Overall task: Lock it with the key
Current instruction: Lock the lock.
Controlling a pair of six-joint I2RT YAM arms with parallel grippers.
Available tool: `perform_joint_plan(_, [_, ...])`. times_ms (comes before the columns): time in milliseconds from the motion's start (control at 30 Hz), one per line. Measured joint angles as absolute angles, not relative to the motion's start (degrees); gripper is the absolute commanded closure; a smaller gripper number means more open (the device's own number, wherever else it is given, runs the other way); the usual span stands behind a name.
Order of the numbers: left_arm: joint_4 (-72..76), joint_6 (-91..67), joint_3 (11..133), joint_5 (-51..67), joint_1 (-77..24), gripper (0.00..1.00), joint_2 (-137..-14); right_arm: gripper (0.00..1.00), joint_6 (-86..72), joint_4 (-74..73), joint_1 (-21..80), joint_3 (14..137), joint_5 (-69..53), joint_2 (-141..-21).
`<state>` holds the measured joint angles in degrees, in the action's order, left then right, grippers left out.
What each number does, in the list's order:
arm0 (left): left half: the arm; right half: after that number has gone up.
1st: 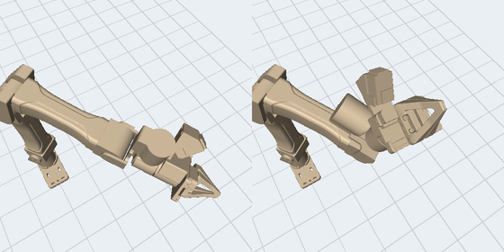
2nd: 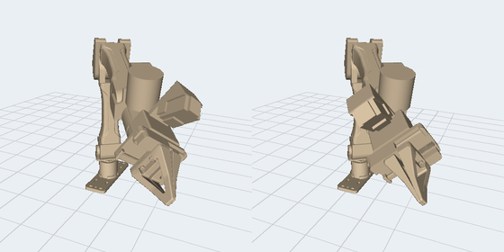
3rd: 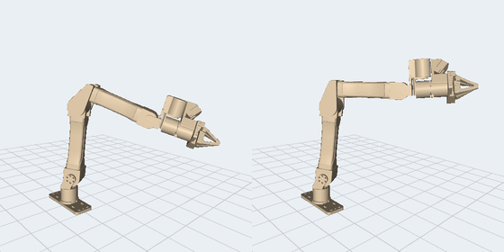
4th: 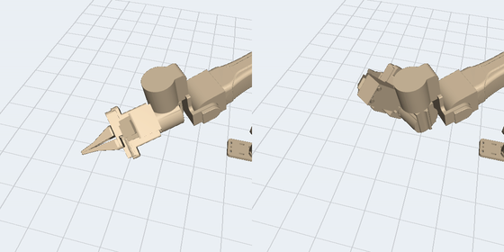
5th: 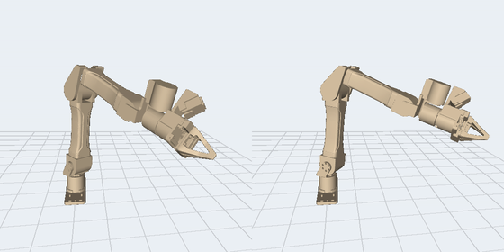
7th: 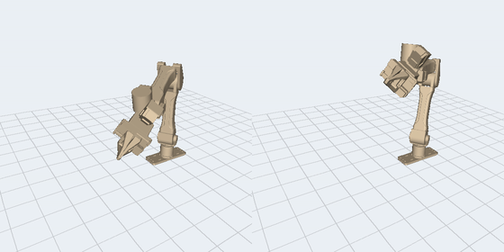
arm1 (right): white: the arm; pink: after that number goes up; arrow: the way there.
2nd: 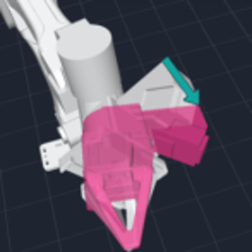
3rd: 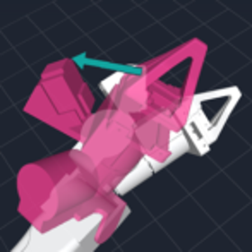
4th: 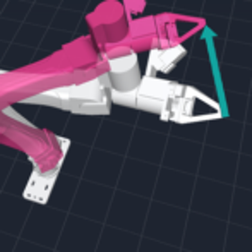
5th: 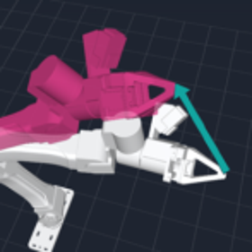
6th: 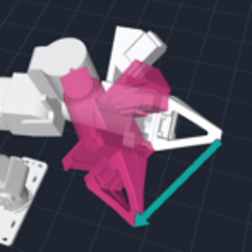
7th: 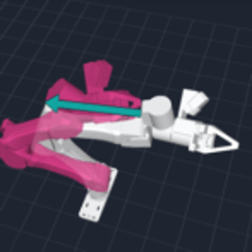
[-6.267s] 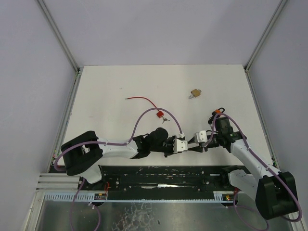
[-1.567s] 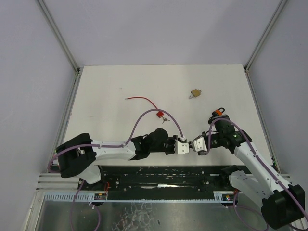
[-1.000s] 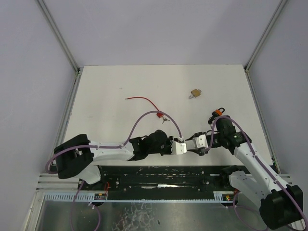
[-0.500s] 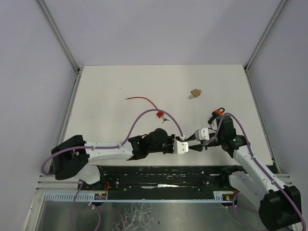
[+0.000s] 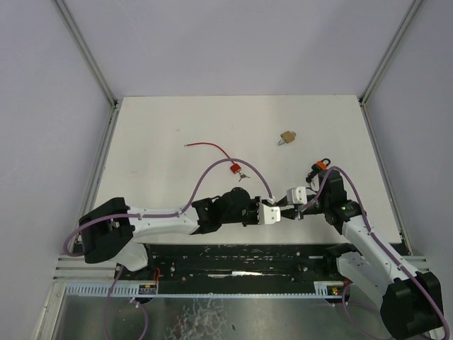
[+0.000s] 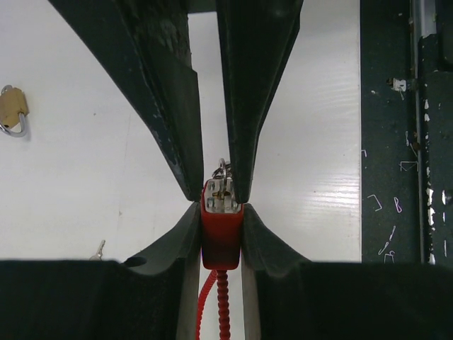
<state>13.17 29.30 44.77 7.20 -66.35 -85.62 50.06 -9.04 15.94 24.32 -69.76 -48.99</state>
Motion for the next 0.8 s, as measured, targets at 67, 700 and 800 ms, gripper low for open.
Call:
perform_joint_plan(67, [13.1, 29.1, 45.2, 7.4, -66.3, 1.0, -85.7, 0.74, 50.1, -8.6, 16.0, 24.2, -69.5, -49.0])
perform_joint_plan(700, [12.3, 28.9, 45.4, 7.6, -66.3, 1.0, -85.7, 0.77, 58.8, -12.6, 16.0, 24.1, -66.9, -48.8])
perform_joint_plan(800, [12.0, 28.8, 45.4, 7.7, -66.3, 1.0, -85.7, 0.78, 59.7, -13.0, 16.0, 24.1, -66.9, -48.8])
